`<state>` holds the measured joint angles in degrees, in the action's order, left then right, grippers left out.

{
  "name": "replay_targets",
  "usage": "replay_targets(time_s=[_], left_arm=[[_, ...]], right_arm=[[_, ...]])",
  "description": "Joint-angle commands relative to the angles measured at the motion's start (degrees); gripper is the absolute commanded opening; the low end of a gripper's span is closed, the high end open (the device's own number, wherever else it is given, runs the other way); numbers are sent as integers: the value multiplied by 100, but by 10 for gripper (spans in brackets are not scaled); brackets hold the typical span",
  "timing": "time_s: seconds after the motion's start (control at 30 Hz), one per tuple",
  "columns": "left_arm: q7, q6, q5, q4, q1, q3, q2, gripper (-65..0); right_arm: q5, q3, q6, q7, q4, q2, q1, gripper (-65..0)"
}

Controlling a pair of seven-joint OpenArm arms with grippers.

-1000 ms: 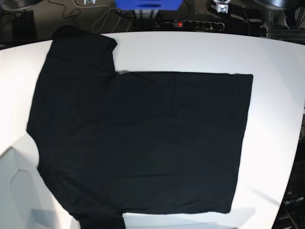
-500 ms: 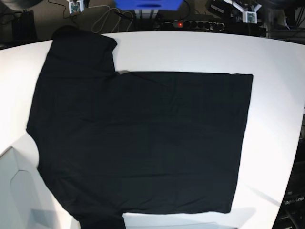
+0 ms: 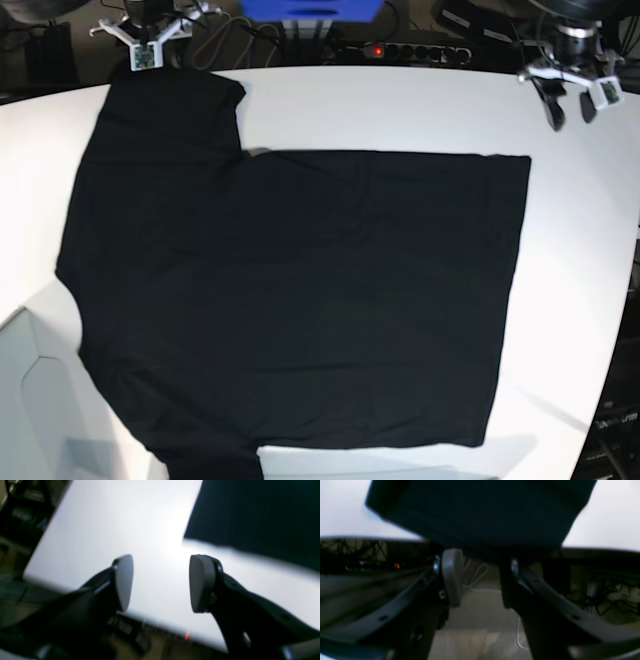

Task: Fold the T-shirt properly
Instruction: 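Grasp the shoulder corners of the black T-shirt with both grippers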

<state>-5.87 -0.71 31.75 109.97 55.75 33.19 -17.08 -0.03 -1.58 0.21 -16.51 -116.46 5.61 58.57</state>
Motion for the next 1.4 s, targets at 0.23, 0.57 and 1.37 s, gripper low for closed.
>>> replay_targets(time_s=[0.23,0.57,1.37], left_arm=[[81,31,47,-821,-1403,52,-28,-255],[81,31,74,-1973,-2511,-1082,-204,-255],[90,-514,91,-2527,-2528,-1741,-186,-417]], right_arm=[[-1,-22,19,47,-77,6,-384,-382],[-10,-22,19,38,-77,6,-498,-382],[-19,-268,19,47,-68,15,-648,-382]])
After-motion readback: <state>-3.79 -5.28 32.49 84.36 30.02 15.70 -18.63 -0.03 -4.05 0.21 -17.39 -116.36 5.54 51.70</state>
